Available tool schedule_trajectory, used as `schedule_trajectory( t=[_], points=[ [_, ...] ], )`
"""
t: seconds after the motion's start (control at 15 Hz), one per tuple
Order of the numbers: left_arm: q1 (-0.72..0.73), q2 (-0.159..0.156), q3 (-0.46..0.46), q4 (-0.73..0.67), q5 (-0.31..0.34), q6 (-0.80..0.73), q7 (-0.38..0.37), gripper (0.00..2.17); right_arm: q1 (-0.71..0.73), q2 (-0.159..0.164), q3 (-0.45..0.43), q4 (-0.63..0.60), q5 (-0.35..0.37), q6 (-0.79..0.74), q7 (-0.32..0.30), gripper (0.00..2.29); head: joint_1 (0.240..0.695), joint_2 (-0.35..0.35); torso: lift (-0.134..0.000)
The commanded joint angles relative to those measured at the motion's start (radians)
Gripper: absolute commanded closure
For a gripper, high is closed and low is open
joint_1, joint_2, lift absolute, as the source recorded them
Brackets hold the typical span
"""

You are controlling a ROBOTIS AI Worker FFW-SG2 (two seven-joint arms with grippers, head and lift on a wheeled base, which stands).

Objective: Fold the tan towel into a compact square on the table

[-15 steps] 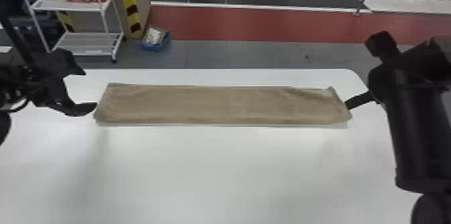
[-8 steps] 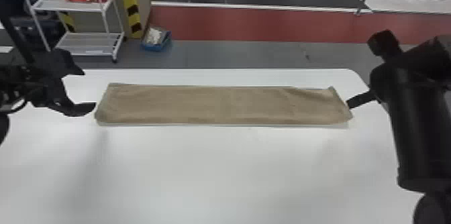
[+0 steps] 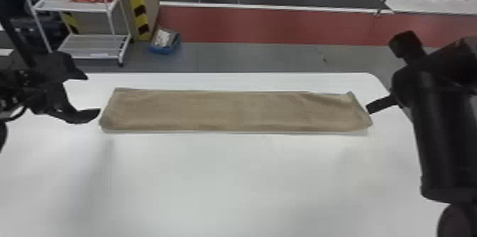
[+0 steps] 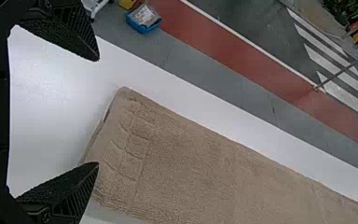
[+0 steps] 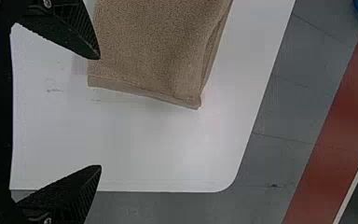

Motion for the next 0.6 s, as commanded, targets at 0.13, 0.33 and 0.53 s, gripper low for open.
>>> schedule_trajectory(
  t=[0.13,0.33,0.53],
  points=[
    [0.058,-0.036,0.063,-0.132,0.155,0.202,-0.004,0.08,0.035,-0.005,-0.051,-0.069,-0.05,0.009,-0.04,0.04,0.695,-0.08,-0.123],
    [0.121,-0.079,0.059,-0.235,0.221,0.343,0.063,0.08,0.097,-0.023,-0.17,-0.163,-0.213,0.037,-0.147,0.04,0.688,-0.108,-0.123],
    [0.124,-0.138,0.067,-0.258,0.367,0.493,0.165,0.08,0.155,-0.031,-0.267,-0.225,-0.339,0.049,-0.195,0.04,0.695,-0.15,-0.123]
  ],
)
